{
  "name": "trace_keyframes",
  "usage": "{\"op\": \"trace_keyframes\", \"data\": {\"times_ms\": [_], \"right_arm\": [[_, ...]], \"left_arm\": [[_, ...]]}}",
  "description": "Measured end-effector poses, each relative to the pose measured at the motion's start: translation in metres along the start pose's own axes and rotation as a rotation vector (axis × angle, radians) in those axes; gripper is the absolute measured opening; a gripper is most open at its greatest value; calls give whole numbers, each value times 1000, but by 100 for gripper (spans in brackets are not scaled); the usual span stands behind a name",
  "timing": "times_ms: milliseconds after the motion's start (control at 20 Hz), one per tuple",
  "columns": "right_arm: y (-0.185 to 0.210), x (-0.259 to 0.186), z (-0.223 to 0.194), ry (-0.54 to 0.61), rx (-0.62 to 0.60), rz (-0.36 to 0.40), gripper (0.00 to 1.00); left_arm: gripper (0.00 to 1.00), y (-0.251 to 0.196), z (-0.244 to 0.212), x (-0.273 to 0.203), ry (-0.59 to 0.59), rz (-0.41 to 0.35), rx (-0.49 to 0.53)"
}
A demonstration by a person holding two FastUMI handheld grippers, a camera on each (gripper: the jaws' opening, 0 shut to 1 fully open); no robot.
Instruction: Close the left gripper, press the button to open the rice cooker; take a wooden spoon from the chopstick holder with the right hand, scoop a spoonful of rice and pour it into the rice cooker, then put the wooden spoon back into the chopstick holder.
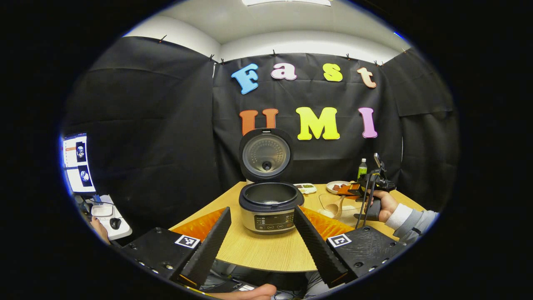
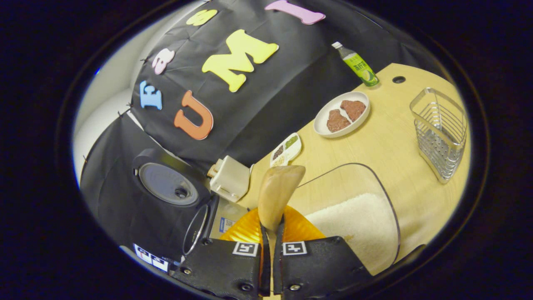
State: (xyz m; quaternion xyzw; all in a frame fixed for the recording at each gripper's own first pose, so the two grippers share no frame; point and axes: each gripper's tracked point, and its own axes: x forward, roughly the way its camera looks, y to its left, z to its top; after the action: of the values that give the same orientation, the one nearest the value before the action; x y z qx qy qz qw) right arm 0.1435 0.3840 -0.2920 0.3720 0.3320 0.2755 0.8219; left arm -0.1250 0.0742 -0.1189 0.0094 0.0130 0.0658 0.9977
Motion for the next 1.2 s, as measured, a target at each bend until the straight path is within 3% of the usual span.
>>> {"op": "trace_keyframes", "data": {"times_ms": [400,650,950,1200], "right_arm": [[-21,-29,45,-89,215,56,8],[-27,-48,67,-147,413,111,7],[3,-66,85,-147,656,309,7],[50,-70,86,-136,643,362,7]], "left_arm": [[95,0,-2,-1,4,-1,4],[96,0,-1,0,8,5,3],[95,1,-1,1,-5,-16,-36],[96,12,2,-5,-11,-1,-19]]}}
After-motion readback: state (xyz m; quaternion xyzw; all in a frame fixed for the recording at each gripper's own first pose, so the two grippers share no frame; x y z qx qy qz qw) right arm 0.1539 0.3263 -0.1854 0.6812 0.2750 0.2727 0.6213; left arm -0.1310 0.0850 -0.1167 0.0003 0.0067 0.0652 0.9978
